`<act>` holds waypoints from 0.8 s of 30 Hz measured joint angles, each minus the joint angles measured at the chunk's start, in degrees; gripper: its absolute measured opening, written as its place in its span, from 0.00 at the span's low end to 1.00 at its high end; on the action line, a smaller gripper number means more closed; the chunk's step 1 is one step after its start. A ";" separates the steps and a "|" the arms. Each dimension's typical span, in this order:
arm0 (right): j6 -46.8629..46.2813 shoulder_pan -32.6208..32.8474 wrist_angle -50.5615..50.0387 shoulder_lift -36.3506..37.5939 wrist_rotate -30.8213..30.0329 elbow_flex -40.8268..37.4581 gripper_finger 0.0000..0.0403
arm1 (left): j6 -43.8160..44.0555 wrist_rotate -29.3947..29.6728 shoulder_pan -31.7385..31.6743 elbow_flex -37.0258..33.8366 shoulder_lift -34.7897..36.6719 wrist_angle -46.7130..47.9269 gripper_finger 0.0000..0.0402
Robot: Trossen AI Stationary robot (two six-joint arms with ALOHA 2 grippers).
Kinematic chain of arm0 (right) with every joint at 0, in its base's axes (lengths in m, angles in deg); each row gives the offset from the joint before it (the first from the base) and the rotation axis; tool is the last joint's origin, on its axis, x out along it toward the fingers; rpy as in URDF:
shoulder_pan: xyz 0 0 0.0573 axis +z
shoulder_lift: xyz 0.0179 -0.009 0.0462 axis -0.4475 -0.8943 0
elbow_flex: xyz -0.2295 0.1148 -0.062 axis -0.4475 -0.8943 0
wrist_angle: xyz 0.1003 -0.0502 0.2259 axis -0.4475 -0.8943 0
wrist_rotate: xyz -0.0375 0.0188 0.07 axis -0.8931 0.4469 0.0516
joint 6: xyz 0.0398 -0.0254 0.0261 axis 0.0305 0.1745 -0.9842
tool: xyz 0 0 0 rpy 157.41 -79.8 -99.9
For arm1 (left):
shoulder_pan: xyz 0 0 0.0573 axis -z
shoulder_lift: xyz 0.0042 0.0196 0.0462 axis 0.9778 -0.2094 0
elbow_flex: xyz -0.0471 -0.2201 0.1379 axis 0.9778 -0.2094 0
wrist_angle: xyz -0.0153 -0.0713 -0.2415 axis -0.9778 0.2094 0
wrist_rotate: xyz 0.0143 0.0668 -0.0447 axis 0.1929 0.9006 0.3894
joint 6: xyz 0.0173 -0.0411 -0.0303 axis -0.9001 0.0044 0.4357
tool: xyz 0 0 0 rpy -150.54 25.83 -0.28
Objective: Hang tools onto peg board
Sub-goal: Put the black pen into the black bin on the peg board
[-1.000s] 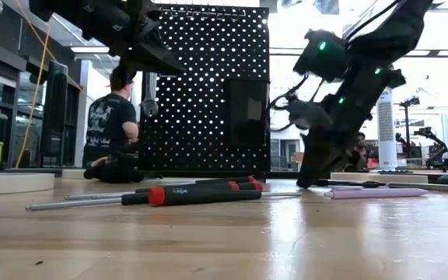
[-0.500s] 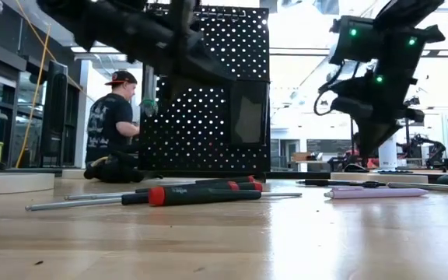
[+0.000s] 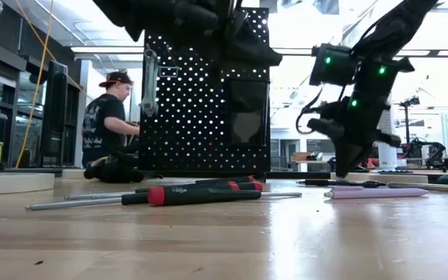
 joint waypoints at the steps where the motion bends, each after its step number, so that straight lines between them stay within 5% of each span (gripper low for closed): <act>1: -0.37 0.00 0.69 -1.21 1.09 0.00 0.00 | -0.67 0.00 0.00 0.30 0.00 0.20 0.00; 16: -9.99 8.40 18.47 -5.82 6.07 0.09 0.00 | -2.48 -0.28 0.02 0.38 -0.02 6.20 0.00; 24: -8.06 12.01 19.52 0.32 5.13 0.13 0.00 | -6.36 0.40 0.02 0.40 -1.23 5.59 0.00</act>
